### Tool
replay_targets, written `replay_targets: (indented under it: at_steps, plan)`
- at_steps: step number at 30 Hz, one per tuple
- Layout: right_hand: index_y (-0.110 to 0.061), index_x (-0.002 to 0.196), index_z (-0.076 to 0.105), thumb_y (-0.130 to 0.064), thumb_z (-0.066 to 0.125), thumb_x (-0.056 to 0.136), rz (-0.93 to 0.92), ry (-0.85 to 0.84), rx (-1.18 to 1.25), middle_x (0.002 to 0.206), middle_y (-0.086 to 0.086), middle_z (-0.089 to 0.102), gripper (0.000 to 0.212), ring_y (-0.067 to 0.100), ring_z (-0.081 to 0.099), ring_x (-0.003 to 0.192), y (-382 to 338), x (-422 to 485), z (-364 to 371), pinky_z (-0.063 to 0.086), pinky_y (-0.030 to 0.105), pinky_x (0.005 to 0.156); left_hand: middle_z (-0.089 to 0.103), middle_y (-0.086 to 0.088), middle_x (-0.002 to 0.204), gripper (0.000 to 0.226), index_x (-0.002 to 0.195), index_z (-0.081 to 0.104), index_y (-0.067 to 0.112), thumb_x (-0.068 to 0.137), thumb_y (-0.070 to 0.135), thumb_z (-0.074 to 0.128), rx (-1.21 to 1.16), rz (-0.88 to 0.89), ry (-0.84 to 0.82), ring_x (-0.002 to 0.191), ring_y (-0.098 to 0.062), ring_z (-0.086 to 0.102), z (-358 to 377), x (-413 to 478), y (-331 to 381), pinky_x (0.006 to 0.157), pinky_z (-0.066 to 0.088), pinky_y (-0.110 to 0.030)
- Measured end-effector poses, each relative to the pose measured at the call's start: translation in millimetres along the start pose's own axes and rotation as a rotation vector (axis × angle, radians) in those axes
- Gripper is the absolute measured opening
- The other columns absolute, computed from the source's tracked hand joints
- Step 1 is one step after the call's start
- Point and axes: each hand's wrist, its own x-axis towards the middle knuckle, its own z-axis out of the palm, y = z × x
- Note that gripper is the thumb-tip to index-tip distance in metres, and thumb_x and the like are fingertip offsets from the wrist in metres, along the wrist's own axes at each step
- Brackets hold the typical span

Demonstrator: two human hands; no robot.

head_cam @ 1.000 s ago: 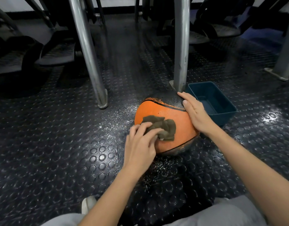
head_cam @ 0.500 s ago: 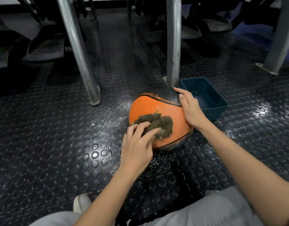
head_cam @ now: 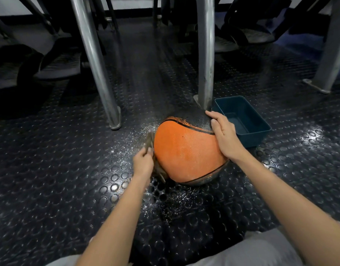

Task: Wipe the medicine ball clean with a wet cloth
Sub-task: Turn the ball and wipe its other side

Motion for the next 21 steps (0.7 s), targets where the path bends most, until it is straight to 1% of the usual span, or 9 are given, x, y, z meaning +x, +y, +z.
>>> replay_targets:
  at_steps: [2, 4, 7, 9, 11, 13, 16, 19, 21]
  plan:
    - [-0.037, 0.125, 0.044, -0.02, 0.031, 0.103, 0.004, 0.006, 0.011, 0.131, -0.014, 0.041, 0.03, 0.013, 0.032, 0.131, 2.2, 0.0, -0.4, 0.021, 0.042, 0.114, 0.065, -0.011, 0.097, 0.028, 0.122, 0.057, 0.008, 0.101, 0.013, 0.039, -0.126, -0.11, -0.027, 0.083, -0.021, 0.06, -1.4, -6.1, -17.2, 0.077, 0.053, -0.035]
    - [-0.037, 0.124, 0.044, -0.02, 0.031, 0.103, 0.002, 0.019, 0.013, 0.129, -0.015, 0.041, 0.03, 0.014, 0.035, 0.13, 3.7, 1.3, -0.3, 0.022, 0.045, 0.113, 0.064, -0.011, 0.101, 0.029, 0.122, 0.058, 0.008, 0.101, 0.014, 0.039, -0.174, -0.07, -0.005, 0.089, -0.024, 0.059, 2.5, -7.3, -17.0, 0.081, 0.051, -0.04]
    - [-0.028, 0.13, 0.046, -0.02, 0.029, 0.103, 0.018, 0.033, -0.001, 0.128, -0.014, 0.042, 0.033, 0.016, 0.036, 0.129, 4.9, 3.5, -1.3, 0.023, 0.046, 0.112, 0.058, -0.004, 0.112, 0.027, 0.118, 0.063, 0.014, 0.099, 0.02, 0.046, 0.04, 0.209, 0.067, 0.099, -0.019, 0.054, 9.2, -11.3, 3.8, 0.09, 0.044, -0.038]
    - [-0.028, 0.131, 0.046, -0.021, 0.029, 0.103, 0.019, 0.027, -0.011, 0.128, -0.014, 0.042, 0.034, 0.017, 0.036, 0.129, 4.4, 3.4, -1.1, 0.023, 0.046, 0.112, 0.05, 0.004, 0.118, 0.027, 0.12, 0.064, 0.015, 0.097, 0.02, 0.05, 0.208, 0.445, 0.087, 0.11, -0.014, 0.045, 14.2, -24.1, 15.1, 0.099, 0.032, -0.028]
    - [-0.031, 0.129, 0.046, -0.02, 0.029, 0.103, 0.004, 0.025, -0.019, 0.128, -0.015, 0.041, 0.032, 0.017, 0.035, 0.13, 1.7, 2.3, 0.6, 0.023, 0.045, 0.112, 0.043, 0.012, 0.115, 0.028, 0.121, 0.064, 0.018, 0.096, 0.018, 0.052, 0.357, 0.615, 0.085, 0.11, -0.01, 0.036, 18.7, -35.2, 19.5, 0.092, 0.023, -0.017]
    - [-0.036, 0.126, 0.043, -0.02, 0.029, 0.103, 0.015, 0.019, -0.026, 0.129, -0.017, 0.039, 0.031, 0.016, 0.03, 0.131, -1.6, 0.2, 2.5, 0.02, 0.037, 0.113, 0.041, 0.013, 0.114, 0.029, 0.123, 0.062, 0.02, 0.096, 0.017, 0.051, 0.391, 0.676, 0.075, 0.11, -0.008, 0.034, 17.3, -34.4, 17.1, 0.092, 0.021, -0.015]
    - [-0.037, 0.132, 0.044, -0.026, 0.029, 0.103, 0.051, -0.007, -0.069, 0.14, -0.016, 0.037, 0.034, 0.016, 0.024, 0.134, -8.3, -1.0, 8.2, 0.016, 0.03, 0.103, 0.047, 0.005, 0.116, 0.03, 0.125, 0.06, 0.013, 0.099, 0.017, 0.046, 0.226, 0.499, 0.099, 0.109, -0.011, 0.044, 6.0, -15.7, 8.3, 0.098, 0.035, -0.025]
    - [-0.037, 0.134, 0.044, -0.035, 0.028, 0.101, -0.008, -0.011, -0.137, 0.146, -0.011, 0.036, 0.037, 0.017, 0.025, 0.135, -13.6, -3.7, 17.1, 0.019, 0.039, 0.107, 0.06, -0.006, 0.113, 0.032, 0.127, 0.057, 0.012, 0.102, 0.018, 0.038, -0.02, 0.128, 0.059, 0.094, -0.015, 0.056, -6.8, -1.0, -4.8, 0.083, 0.047, -0.028]
    - [-0.039, 0.134, 0.043, -0.039, 0.027, 0.1, -0.027, -0.019, -0.167, 0.146, -0.013, 0.035, 0.038, 0.016, 0.025, 0.136, -16.8, -5.2, 20.2, 0.02, 0.047, 0.11, 0.06, -0.011, 0.121, 0.032, 0.126, 0.058, 0.018, 0.101, 0.019, 0.037, -0.095, 0.039, 0.071, 0.107, -0.025, 0.057, -7.8, 0.3, -12.2, 0.093, 0.048, -0.039]
